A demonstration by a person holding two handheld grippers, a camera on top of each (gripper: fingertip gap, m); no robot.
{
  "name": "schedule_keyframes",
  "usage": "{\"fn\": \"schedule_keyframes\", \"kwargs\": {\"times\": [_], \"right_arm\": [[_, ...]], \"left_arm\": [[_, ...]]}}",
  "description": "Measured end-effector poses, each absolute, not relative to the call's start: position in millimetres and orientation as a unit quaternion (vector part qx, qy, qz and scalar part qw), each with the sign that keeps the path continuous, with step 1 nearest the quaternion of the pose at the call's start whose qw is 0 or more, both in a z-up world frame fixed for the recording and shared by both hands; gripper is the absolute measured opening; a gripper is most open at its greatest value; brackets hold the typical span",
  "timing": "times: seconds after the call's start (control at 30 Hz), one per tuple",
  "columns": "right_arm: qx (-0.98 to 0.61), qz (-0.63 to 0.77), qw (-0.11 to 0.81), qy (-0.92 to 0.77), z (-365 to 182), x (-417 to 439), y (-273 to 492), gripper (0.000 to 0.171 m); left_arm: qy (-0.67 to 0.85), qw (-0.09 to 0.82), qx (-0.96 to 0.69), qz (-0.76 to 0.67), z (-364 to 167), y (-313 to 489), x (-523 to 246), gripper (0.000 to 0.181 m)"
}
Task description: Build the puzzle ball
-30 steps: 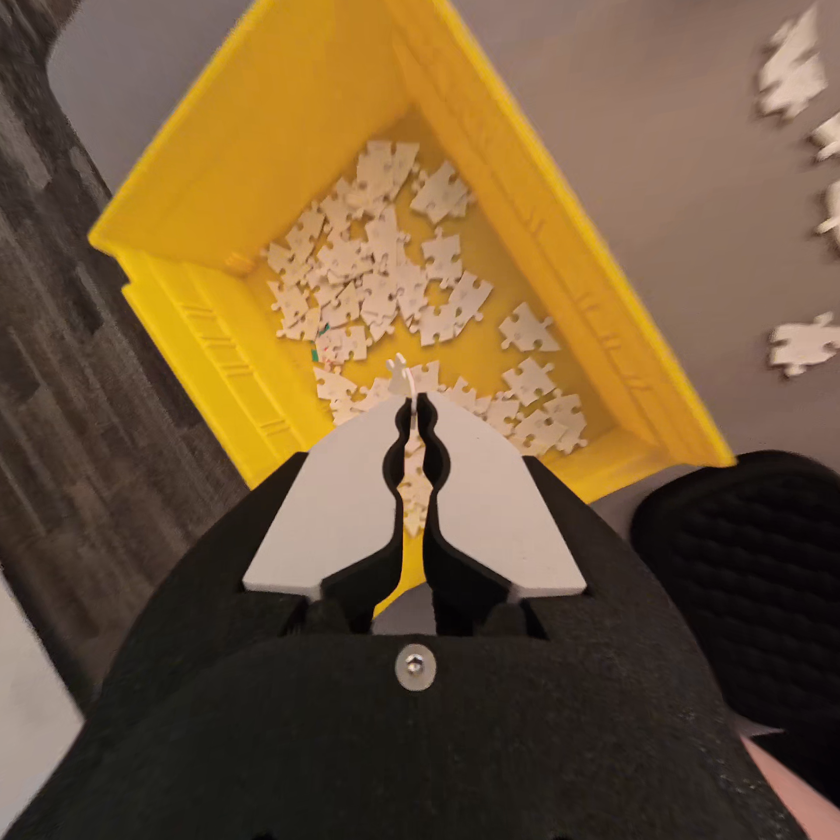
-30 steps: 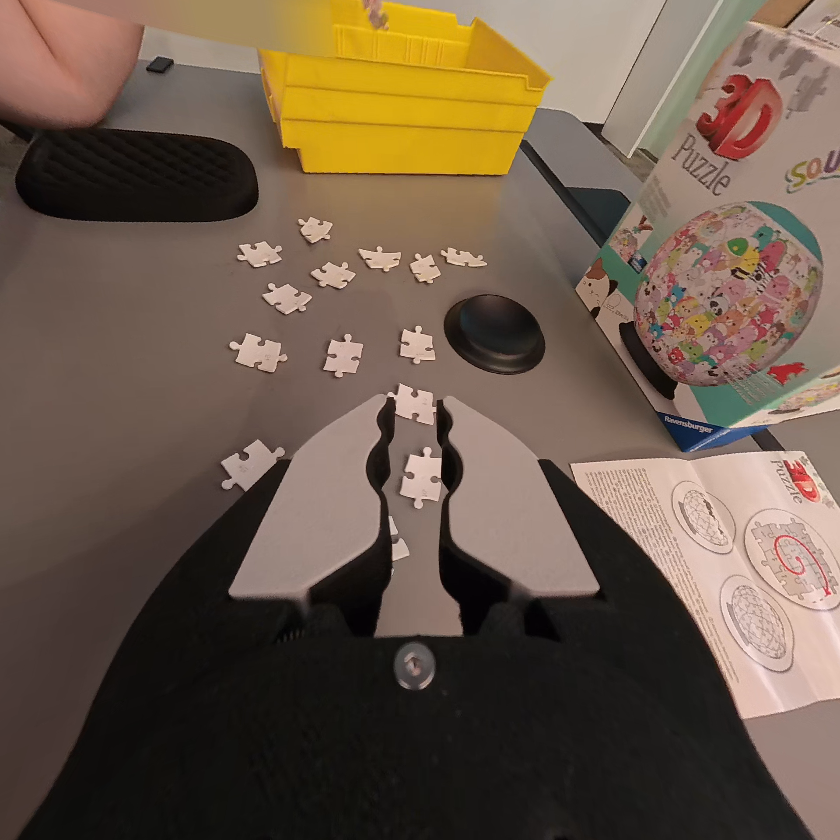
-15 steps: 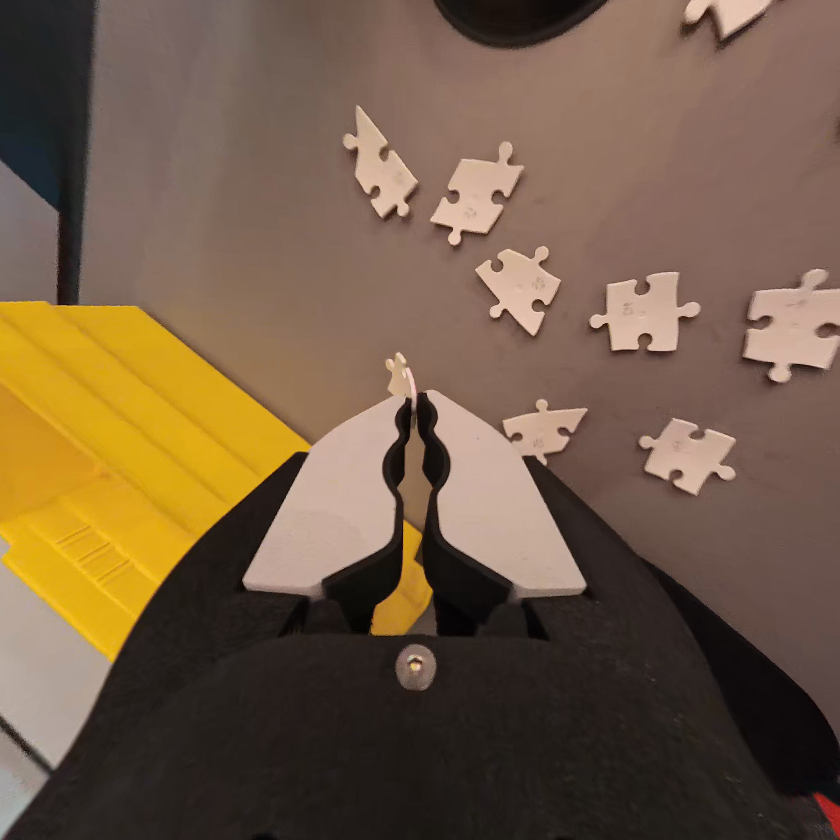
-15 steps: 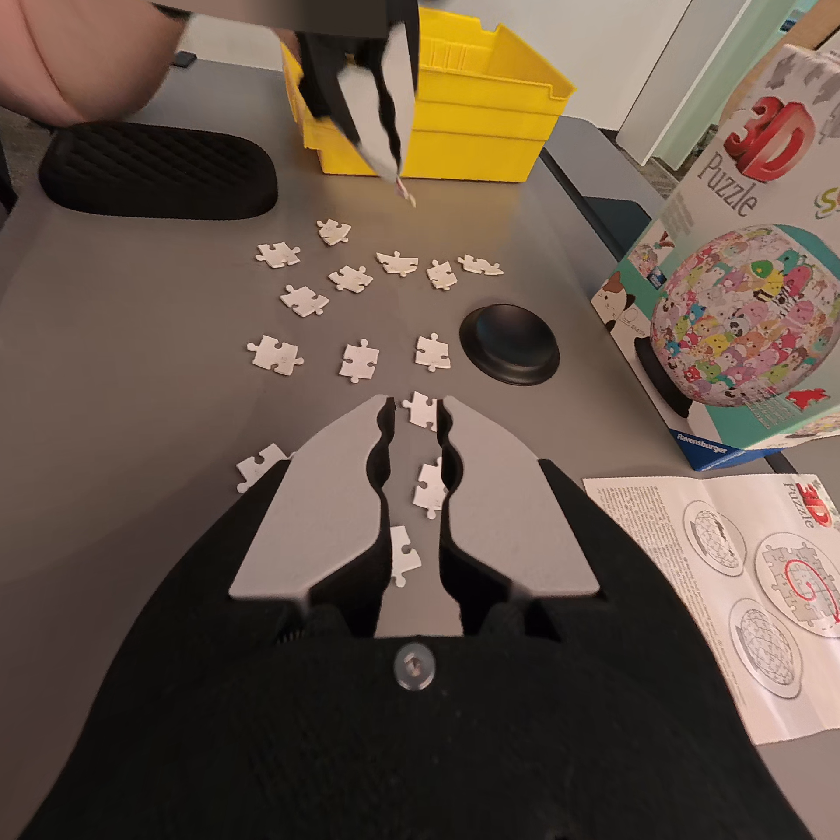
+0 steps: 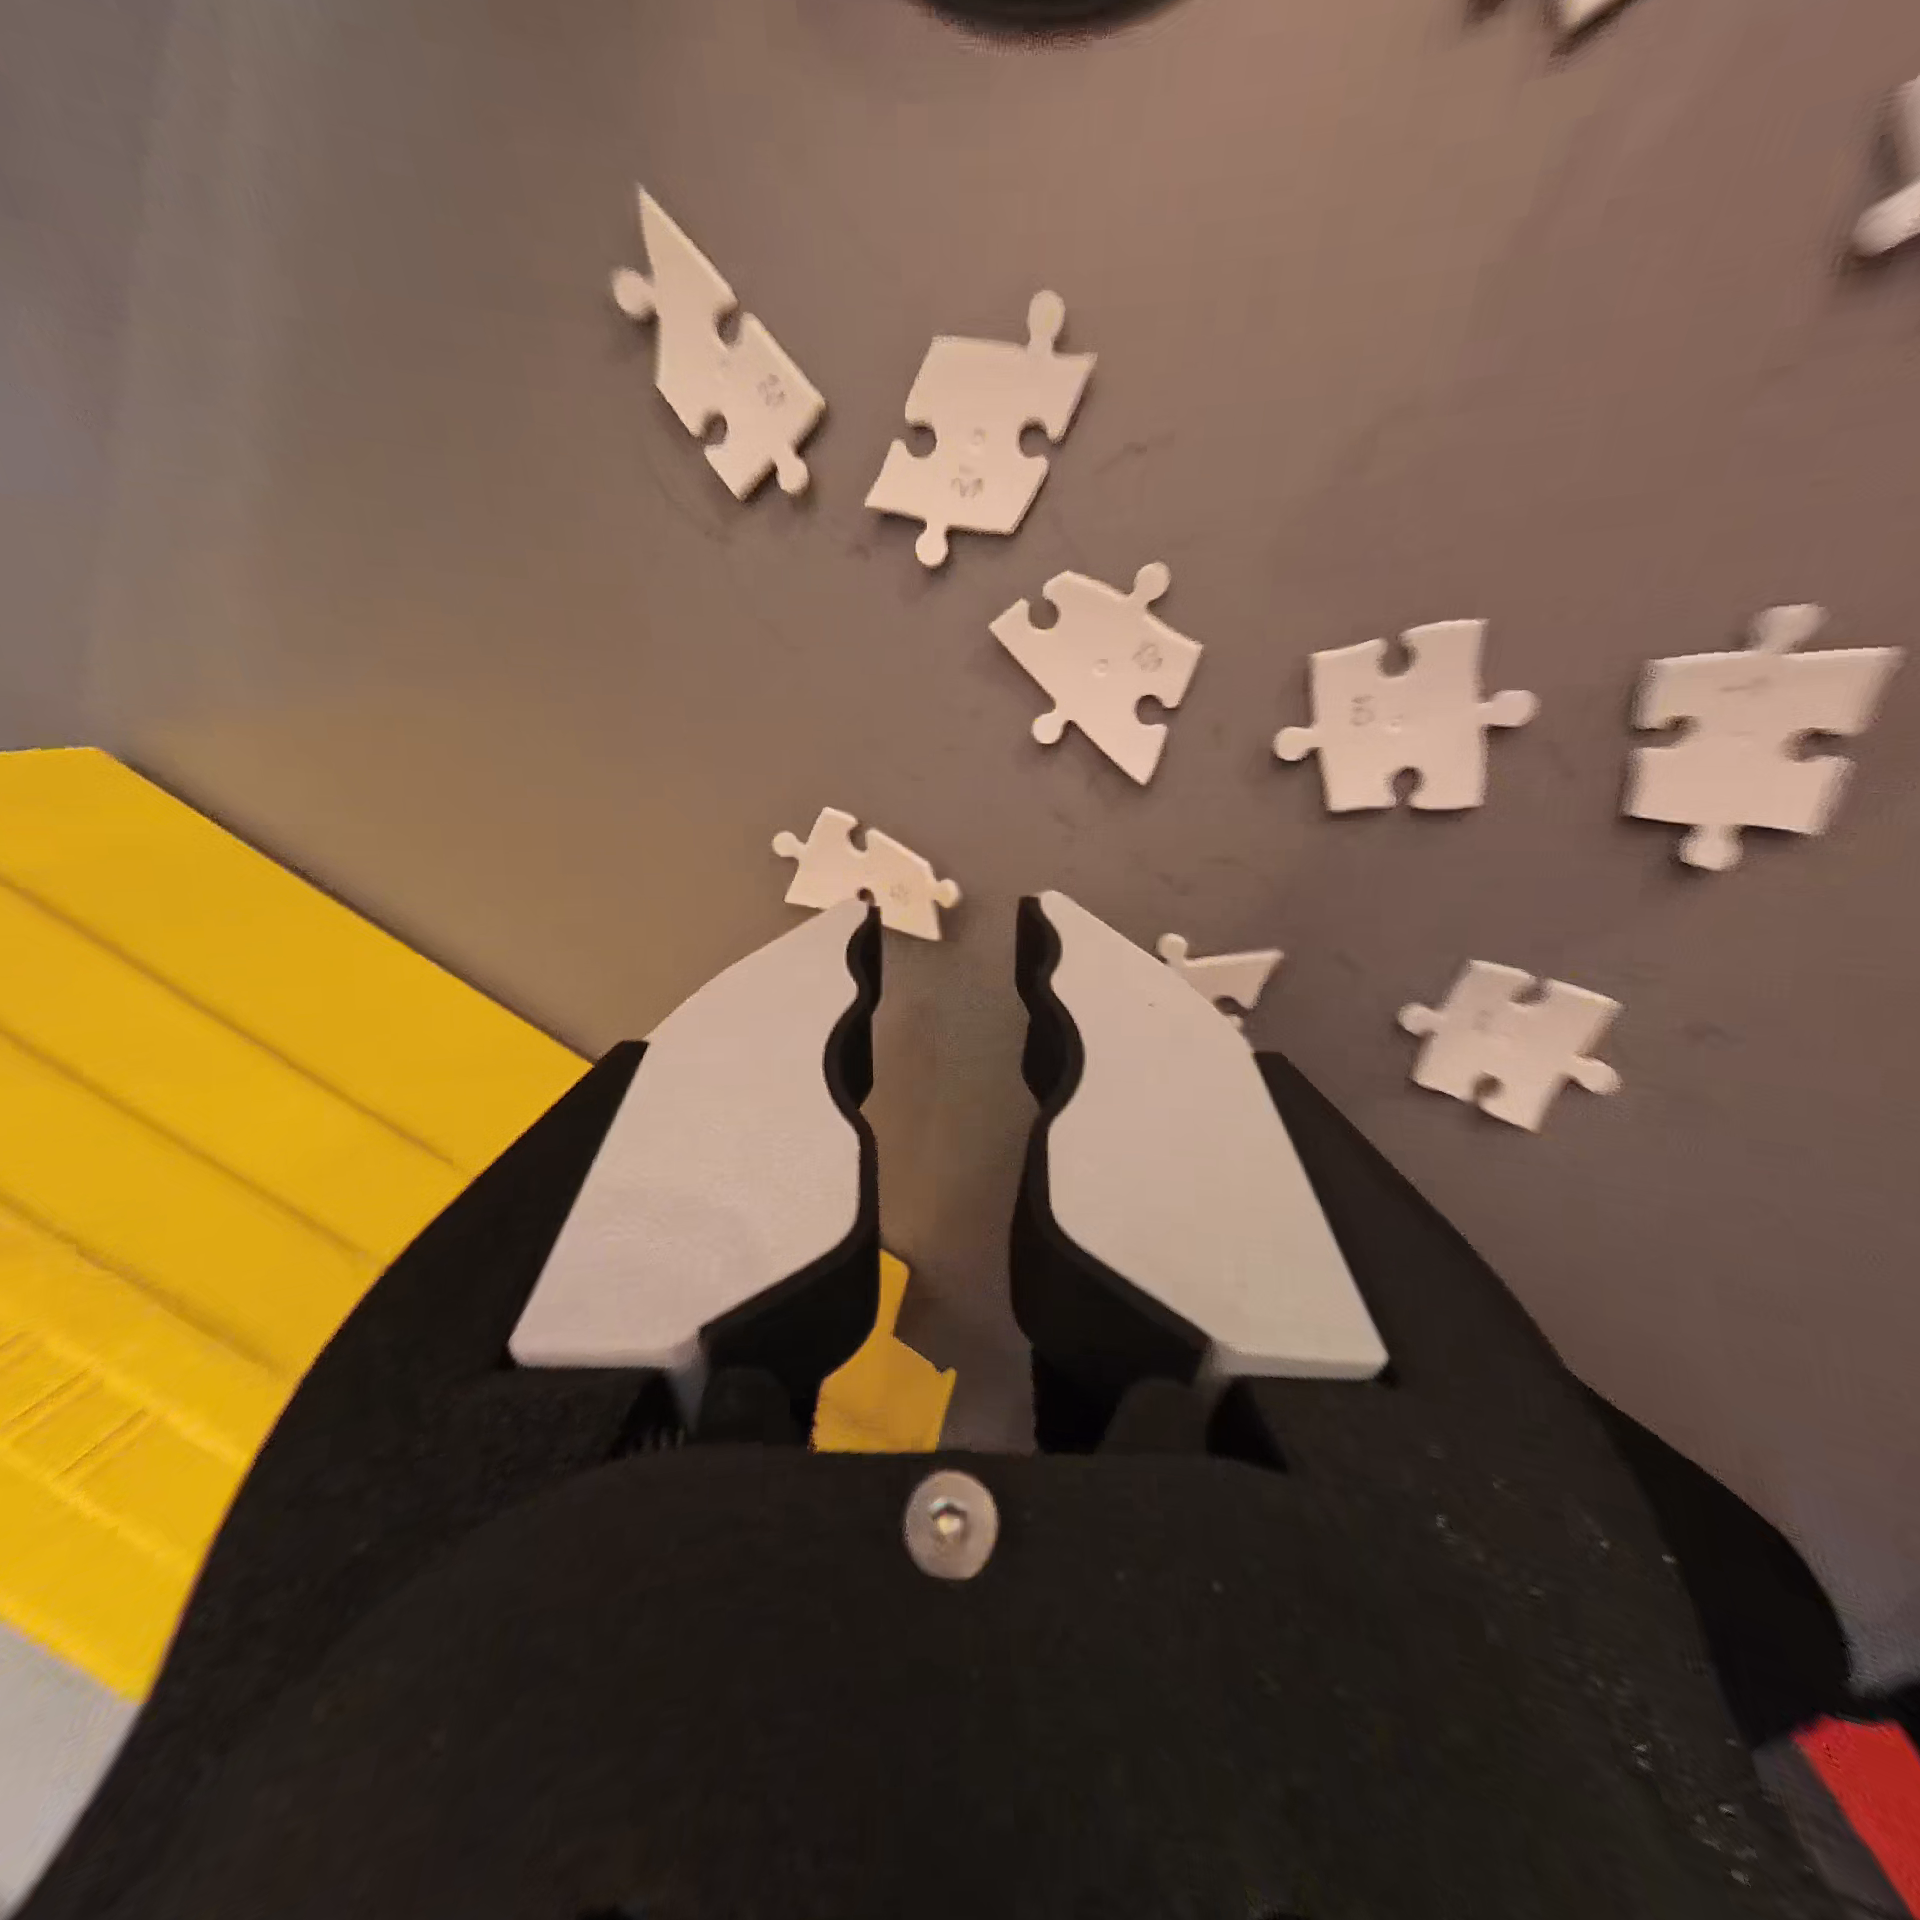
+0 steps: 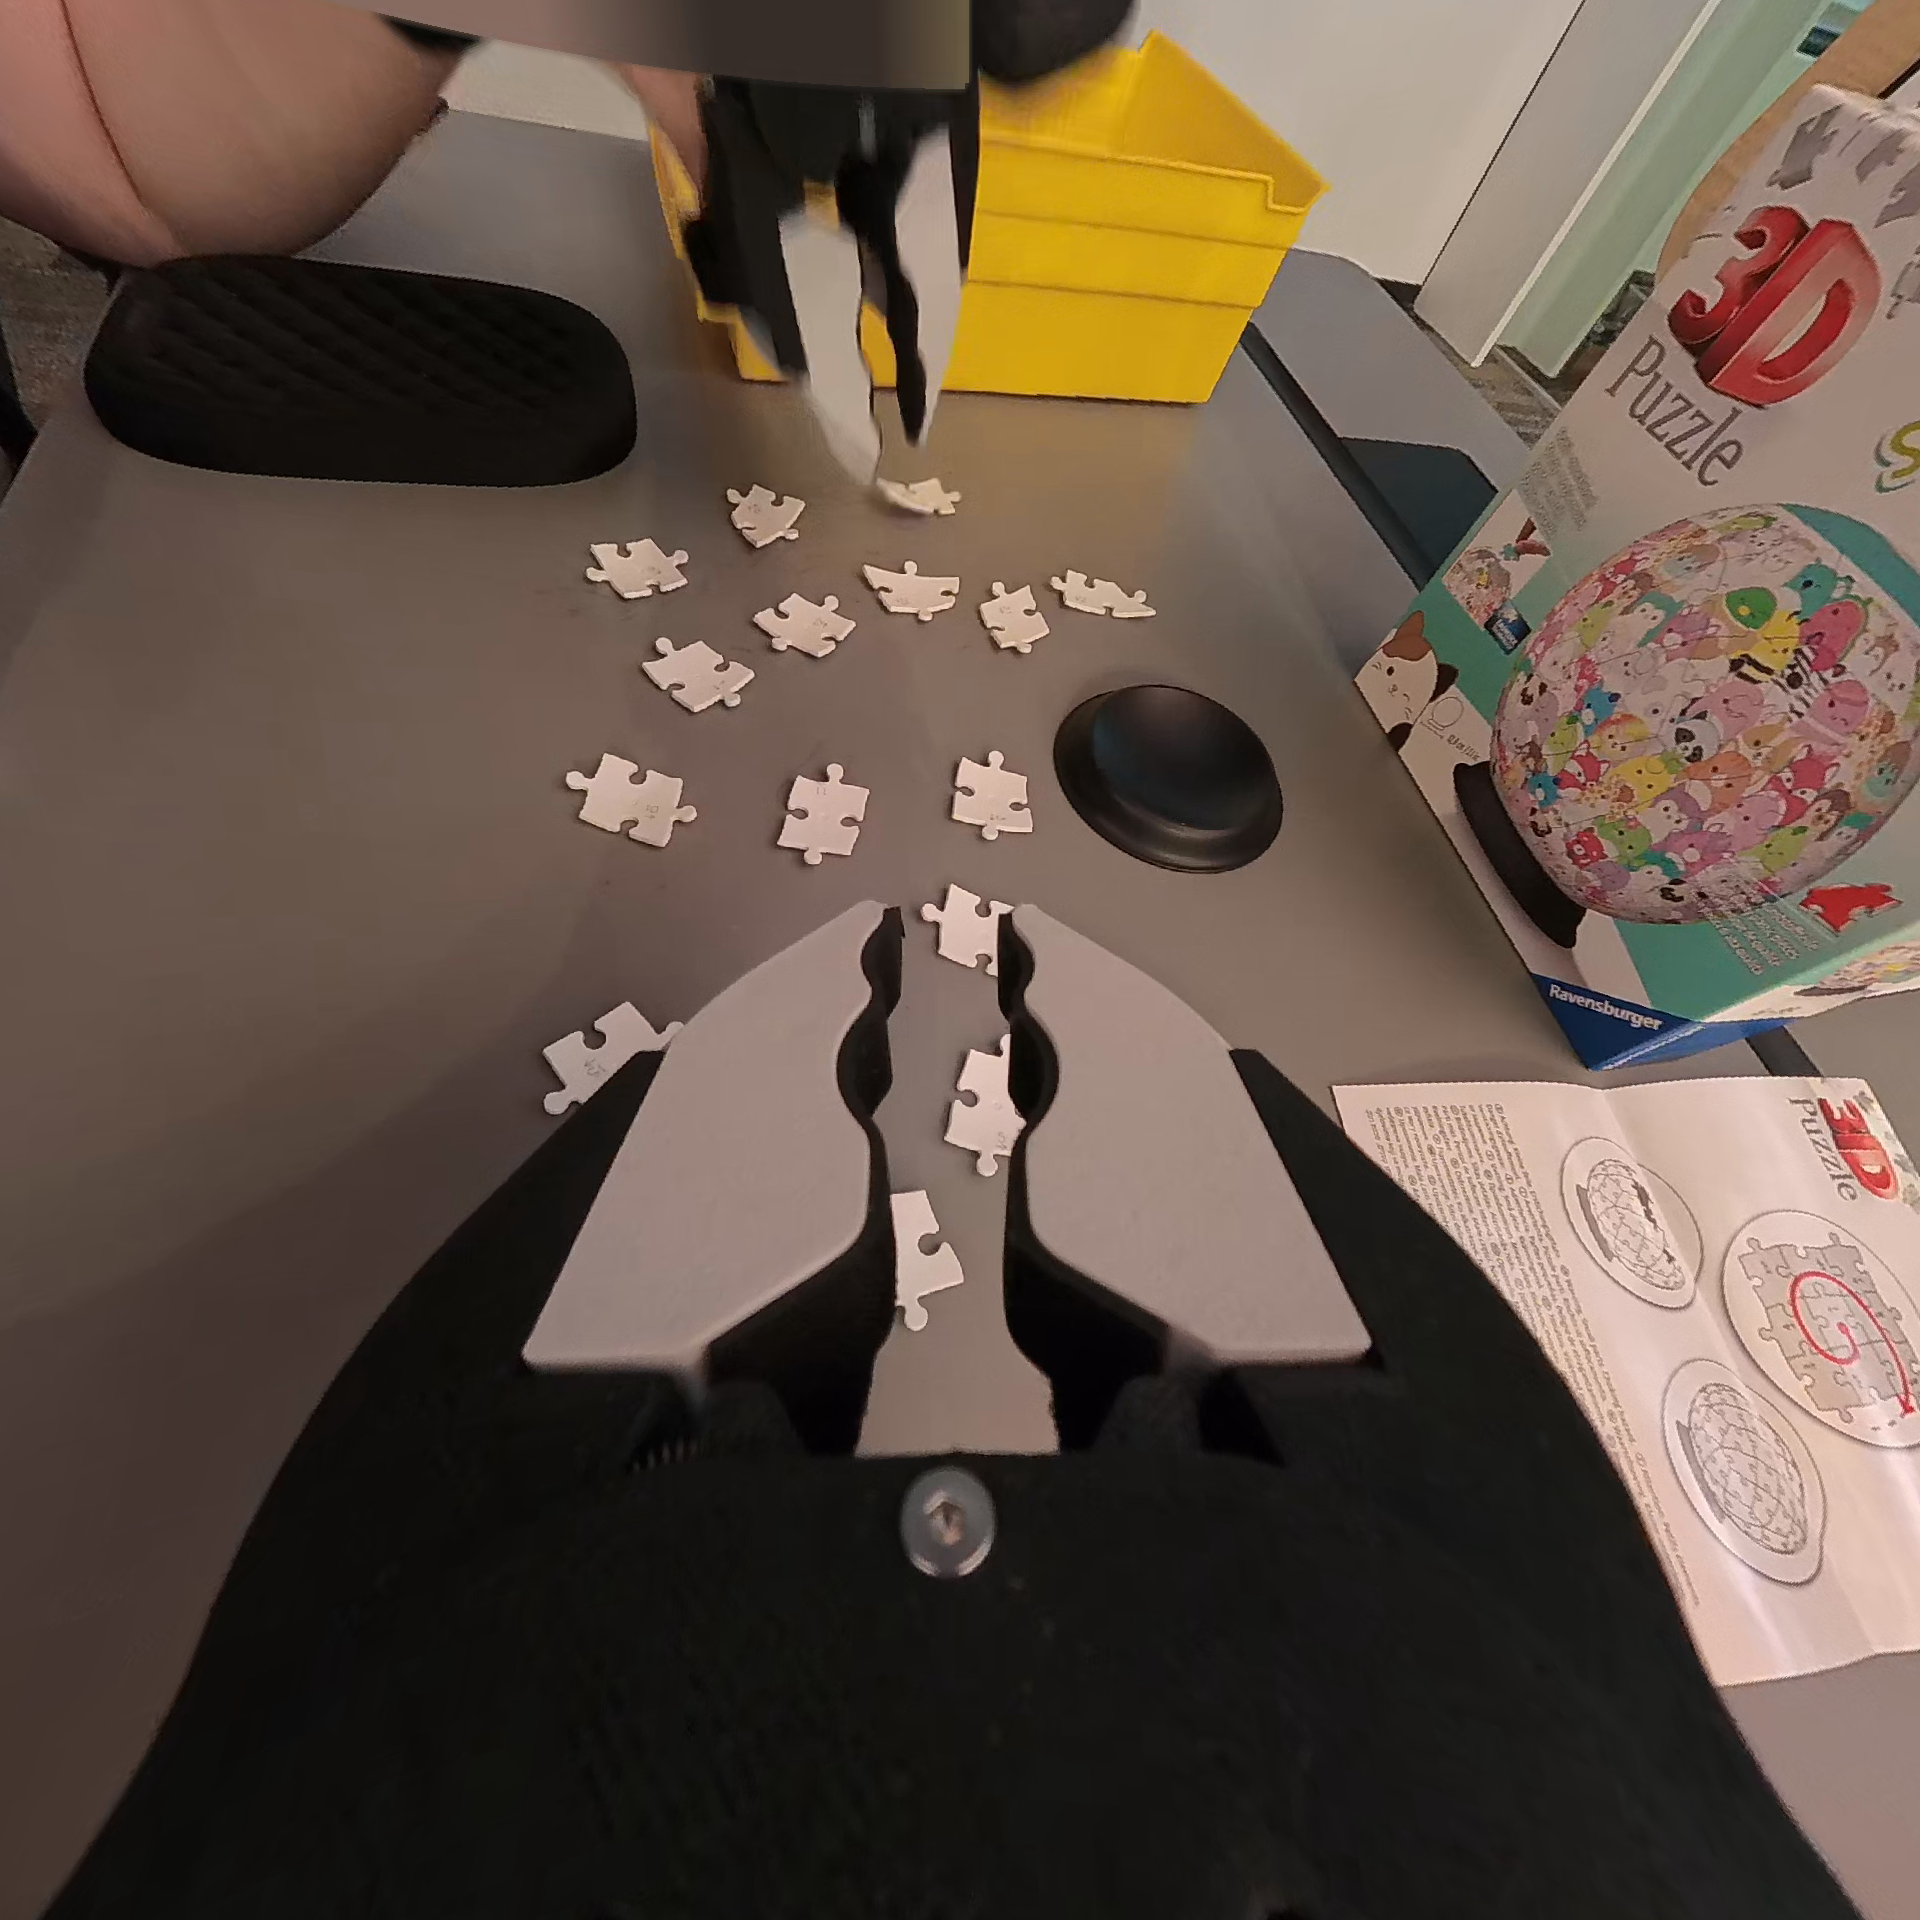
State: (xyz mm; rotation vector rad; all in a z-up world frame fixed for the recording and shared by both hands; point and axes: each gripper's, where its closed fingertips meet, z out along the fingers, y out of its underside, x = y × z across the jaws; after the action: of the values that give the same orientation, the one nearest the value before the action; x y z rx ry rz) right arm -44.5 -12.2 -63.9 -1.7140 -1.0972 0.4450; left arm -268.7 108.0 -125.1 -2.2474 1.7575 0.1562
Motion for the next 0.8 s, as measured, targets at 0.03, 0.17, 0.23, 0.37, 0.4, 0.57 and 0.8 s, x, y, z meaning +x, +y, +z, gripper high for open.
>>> {"fn": "schedule_keyframes", "kwargs": {"times": [0.03, 0.17, 0.23, 0.37, 0.4, 0.57, 0.8], "right_arm": [[-0.711, 0.185, 0.505, -0.454, -64.0, -44.1, -12.1, 0.018], [-0.709, 0.191, 0.508, -0.450, -62.7, -43.8, -11.6, 0.018], [-0.708, 0.194, 0.511, -0.447, -61.4, -43.6, -11.0, 0.018], [-0.714, 0.196, 0.512, -0.436, -63.1, -39.7, -7.4, 0.018], [-0.716, 0.198, 0.512, -0.432, -63.6, -38.6, -6.3, 0.018], [-0.721, 0.202, 0.515, -0.417, -64.1, -34.1, -2.2, 0.018], [-0.727, 0.207, 0.510, -0.410, -67.6, -30.3, -0.6, 0.018]], "left_arm": [[0.605, 0.156, -0.780, 0.023, -109.1, 107.5, -268.0, 0.025], [0.518, 0.306, -0.796, -0.061, -7.7, 144.3, -304.0, 0.031], [0.435, 0.384, -0.813, -0.048, 30.4, 176.6, -354.1, 0.031], [0.349, 0.349, -0.869, -0.029, 7.0, 212.5, -436.3, 0.021], [0.345, 0.305, -0.887, -0.027, -9.9, 216.1, -446.1, 0.021], [0.373, 0.147, -0.914, 0.067, -84.1, 232.3, -479.7, 0.028], [0.376, 0.089, -0.921, 0.049, -118.6, 236.4, -475.8, 0.039]]}}
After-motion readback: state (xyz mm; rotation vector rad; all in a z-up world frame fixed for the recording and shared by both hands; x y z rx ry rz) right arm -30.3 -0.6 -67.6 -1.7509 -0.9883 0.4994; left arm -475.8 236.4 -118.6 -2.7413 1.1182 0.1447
